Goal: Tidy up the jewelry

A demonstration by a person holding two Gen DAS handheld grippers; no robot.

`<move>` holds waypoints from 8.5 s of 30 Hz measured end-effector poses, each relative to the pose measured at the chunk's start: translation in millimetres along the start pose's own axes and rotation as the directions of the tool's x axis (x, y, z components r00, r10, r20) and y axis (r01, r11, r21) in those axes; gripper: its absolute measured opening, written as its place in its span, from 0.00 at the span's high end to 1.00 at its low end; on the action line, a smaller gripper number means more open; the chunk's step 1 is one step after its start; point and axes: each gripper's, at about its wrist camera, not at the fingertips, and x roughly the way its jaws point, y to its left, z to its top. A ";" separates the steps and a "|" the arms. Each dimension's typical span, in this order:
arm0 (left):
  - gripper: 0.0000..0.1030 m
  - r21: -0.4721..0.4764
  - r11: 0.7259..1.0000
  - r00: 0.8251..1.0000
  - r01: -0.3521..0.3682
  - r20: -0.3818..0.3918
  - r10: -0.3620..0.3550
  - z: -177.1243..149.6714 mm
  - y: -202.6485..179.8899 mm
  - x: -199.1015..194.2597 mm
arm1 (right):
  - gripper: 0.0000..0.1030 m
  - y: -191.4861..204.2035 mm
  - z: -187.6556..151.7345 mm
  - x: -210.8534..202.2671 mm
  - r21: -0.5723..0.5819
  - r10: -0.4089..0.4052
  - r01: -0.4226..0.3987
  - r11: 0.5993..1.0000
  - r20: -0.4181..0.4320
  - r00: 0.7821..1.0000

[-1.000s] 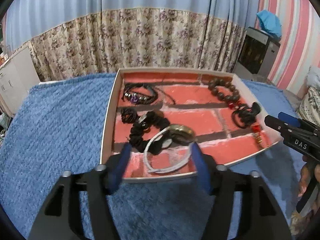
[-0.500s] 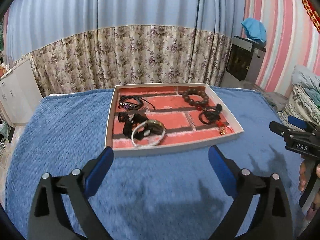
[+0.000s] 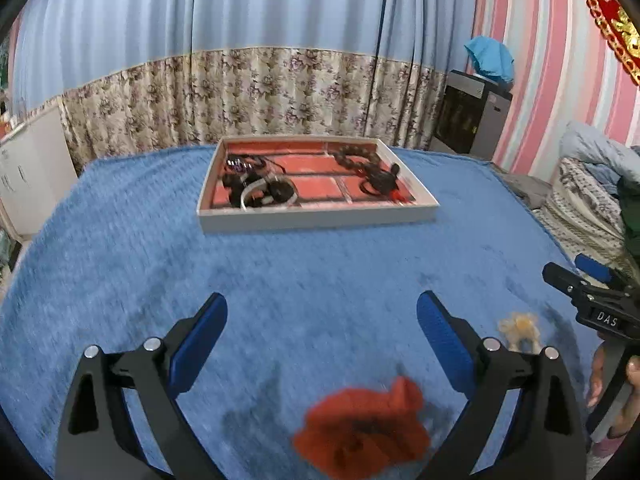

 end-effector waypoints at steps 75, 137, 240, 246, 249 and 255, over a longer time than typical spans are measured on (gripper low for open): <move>0.79 0.044 0.996 0.990 0.075 -0.119 -0.070 -28.4 17.0 21.2 | 0.90 -2.7 -3.9 26.4 0.003 0.054 -0.054 0.999 -0.078 0.995; 0.35 -0.065 0.978 0.979 -0.200 -0.043 0.197 100.1 95.3 191.4 | 0.53 117.3 109.8 234.2 -0.103 0.029 -0.038 0.994 -0.082 0.996; 0.04 -0.046 0.964 0.911 -0.263 0.317 0.264 -55.6 38.3 -52.7 | 0.04 106.3 -36.6 -16.0 -0.066 -0.077 0.102 0.993 0.309 0.948; 0.04 -0.045 0.964 0.912 -0.262 0.316 0.263 -55.9 38.4 -52.3 | 0.04 106.5 -36.5 -15.9 -0.065 -0.076 0.100 0.993 0.309 0.948; 0.04 -0.046 0.964 0.912 -0.263 0.315 0.263 -56.2 38.0 -52.0 | 0.04 106.2 -36.3 -16.0 -0.065 -0.075 0.100 0.993 0.311 0.948; 0.04 -0.050 0.965 0.914 -0.256 0.311 0.259 -57.6 39.1 -52.2 | 0.04 106.5 -36.5 -15.8 -0.064 -0.076 0.101 0.993 0.311 0.947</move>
